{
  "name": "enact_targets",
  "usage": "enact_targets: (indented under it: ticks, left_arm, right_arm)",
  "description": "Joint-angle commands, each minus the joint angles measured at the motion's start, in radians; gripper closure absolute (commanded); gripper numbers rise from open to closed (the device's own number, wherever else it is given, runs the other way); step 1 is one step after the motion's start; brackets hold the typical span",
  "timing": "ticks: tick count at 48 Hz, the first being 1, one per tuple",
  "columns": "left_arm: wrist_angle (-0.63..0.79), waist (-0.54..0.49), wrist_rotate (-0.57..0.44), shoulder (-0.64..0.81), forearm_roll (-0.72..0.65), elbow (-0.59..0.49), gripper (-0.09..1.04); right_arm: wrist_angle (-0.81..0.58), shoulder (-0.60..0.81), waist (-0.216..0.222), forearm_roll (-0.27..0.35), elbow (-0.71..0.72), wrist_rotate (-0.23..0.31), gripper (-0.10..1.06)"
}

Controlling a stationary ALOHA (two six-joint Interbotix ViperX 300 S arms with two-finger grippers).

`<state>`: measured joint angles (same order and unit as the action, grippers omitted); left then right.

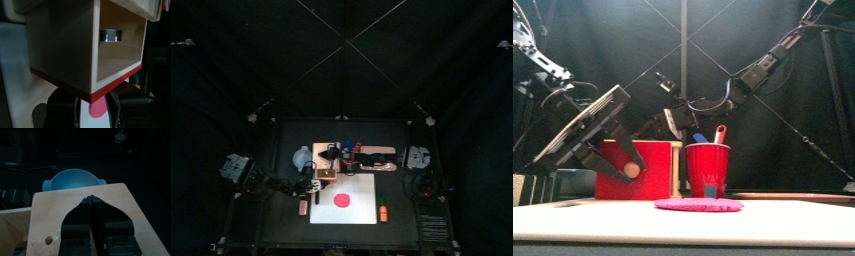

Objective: Get the cutter from the drawer then cut the dough then place the extra dough in the bowl
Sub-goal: Place the cutter on the board

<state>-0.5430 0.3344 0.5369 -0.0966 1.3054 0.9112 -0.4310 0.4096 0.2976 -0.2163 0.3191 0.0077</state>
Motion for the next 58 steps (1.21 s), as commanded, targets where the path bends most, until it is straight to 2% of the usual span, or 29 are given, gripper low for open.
enact_targets:
  ticks: [1, 37, 41, 55, 58]
  left_arm:
    - [0.009, 0.028, -0.005, 0.008, -0.002, -0.012, 0.54]
    - [-0.005, 0.021, -0.029, 0.032, -0.032, -0.031, 0.52]
    - [-0.031, 0.02, -0.031, 0.032, -0.054, -0.032, 0.46]
    - [-0.051, 0.018, -0.028, 0.069, -0.098, -0.021, 0.0]
    - [-0.051, 0.018, -0.028, 0.089, -0.1, -0.014, -0.02]
  right_arm:
    - [0.012, -0.017, 0.003, -0.002, -0.006, -0.003, 0.92]
    - [0.034, -0.017, 0.015, -0.006, -0.029, -0.012, 0.92]
    - [0.037, -0.017, 0.014, -0.008, -0.032, -0.012, 0.92]
    - [0.04, -0.02, 0.009, -0.009, -0.043, -0.012, 0.92]
    - [0.04, -0.02, 0.008, -0.009, -0.048, -0.012, 0.92]
